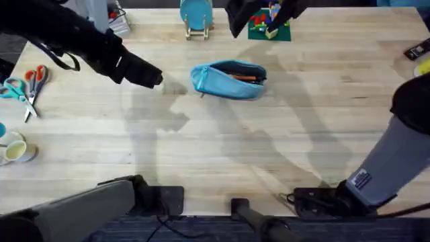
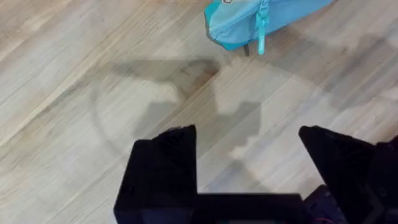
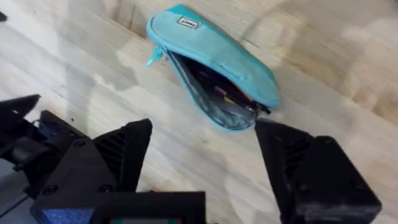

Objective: Unzip the bag, pick up the pens from the table one at a time and place them inside, then zip the bag closed.

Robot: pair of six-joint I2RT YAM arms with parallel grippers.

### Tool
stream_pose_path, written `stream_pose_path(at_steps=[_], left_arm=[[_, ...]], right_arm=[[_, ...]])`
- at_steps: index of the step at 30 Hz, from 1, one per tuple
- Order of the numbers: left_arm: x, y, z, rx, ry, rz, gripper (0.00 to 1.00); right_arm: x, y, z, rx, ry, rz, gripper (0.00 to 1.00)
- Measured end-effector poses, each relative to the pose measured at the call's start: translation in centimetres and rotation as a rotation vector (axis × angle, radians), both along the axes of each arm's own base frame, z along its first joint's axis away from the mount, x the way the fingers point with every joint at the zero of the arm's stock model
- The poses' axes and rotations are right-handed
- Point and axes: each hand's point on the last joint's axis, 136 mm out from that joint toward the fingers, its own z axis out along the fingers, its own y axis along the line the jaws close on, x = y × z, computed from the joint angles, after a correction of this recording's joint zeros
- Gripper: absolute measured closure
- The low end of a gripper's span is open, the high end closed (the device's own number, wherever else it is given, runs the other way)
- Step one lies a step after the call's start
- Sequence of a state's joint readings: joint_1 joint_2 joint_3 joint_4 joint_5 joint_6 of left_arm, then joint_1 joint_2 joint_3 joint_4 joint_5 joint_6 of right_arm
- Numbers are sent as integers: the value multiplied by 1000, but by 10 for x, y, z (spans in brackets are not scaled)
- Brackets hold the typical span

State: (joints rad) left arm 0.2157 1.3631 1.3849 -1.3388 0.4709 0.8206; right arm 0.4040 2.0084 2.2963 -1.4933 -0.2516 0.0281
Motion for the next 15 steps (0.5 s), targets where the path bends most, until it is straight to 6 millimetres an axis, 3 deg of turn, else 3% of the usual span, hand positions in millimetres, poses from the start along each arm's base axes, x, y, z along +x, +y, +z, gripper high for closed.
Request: stream_pose_path(at_steps=[15], left_arm=[[0,0,0,4,-6,-12,8]], right_arm=[[-26,27,-2,13,120,-150,4]])
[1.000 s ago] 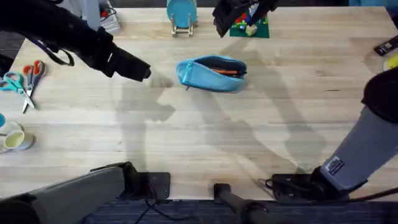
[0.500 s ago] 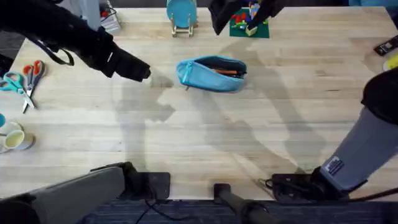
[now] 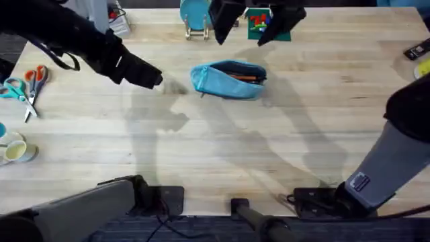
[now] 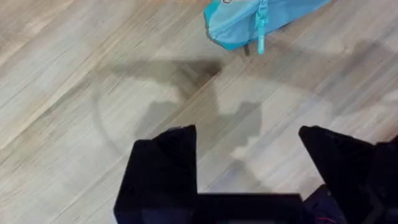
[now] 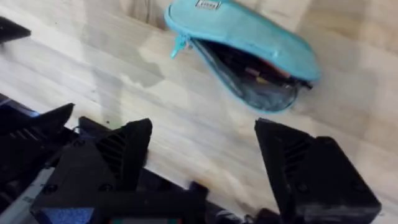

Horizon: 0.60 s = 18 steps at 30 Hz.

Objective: Unzip the bag, pick up the pens from the table one at a time and place them inside, then zip the bag closed.

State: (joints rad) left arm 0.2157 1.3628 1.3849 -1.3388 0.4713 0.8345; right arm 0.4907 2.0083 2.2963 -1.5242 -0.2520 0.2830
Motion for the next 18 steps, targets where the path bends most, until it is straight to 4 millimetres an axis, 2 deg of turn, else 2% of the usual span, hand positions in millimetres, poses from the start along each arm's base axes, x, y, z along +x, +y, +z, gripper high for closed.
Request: stream_pose_path(at_steps=[7,12,18], left_arm=[[0,0,0,0,0,0,8],[0,0,0,0,0,0,8],[-1,0,0,-1,3,0,8]], right_arm=[[-18,17,-2,-25,54,-85,4],[-29,22,-6,-92,64,-162,3],[-30,21,-8,-114,72,-259,3]])
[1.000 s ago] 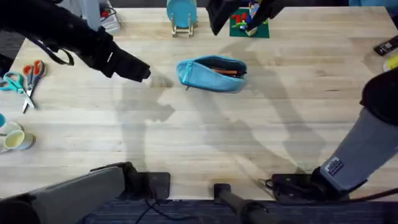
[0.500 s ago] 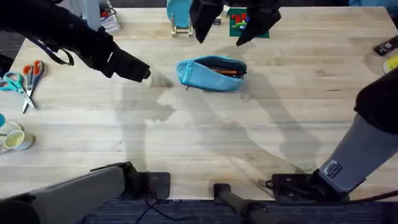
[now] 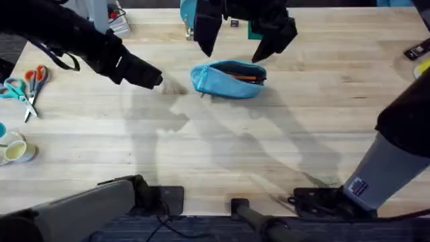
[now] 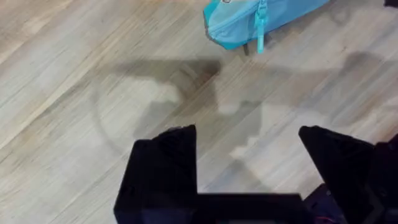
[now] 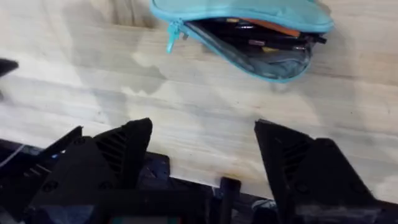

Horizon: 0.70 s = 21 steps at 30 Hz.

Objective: Unzip the bag, pick up the pens from the table one at a time and place them inside, then zip the bag closed.

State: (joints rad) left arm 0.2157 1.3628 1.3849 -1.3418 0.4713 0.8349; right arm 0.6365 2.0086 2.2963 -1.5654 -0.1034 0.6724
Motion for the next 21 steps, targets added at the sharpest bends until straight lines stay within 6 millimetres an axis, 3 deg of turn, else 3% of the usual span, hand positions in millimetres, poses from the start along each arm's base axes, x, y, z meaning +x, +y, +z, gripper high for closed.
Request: stream_pose_path(at_steps=[12,21], left_arm=[[0,0,0,0,0,0,8],[0,0,0,0,0,0,8]], right_arm=[[-1,3,-3,-6,13,-58,3],[5,14,-24,-26,45,-71,4]])
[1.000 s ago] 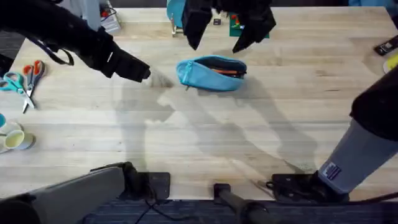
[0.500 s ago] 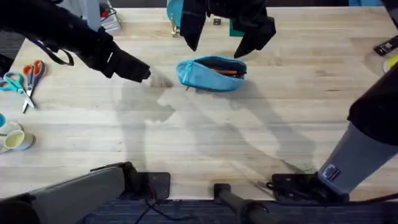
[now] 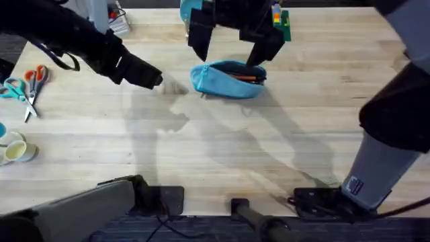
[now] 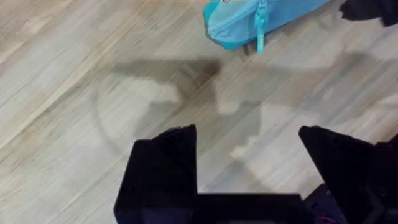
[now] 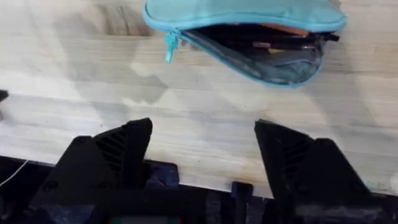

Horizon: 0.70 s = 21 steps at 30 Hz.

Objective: Unzip the bag, pick up the pens from the table one at a time and place them inside, then zip the bag closed.

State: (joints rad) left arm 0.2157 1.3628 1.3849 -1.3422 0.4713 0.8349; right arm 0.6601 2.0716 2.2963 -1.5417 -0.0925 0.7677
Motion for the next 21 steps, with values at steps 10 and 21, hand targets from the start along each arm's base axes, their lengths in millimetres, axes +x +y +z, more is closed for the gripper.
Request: stream_pose_path(at_steps=[10,21], left_arm=[[0,0,0,0,0,0,7],[0,0,0,0,0,0,8]], right_arm=[[-1,17,-14,-6,13,12,4],[6,27,-43,-35,51,3,3]])
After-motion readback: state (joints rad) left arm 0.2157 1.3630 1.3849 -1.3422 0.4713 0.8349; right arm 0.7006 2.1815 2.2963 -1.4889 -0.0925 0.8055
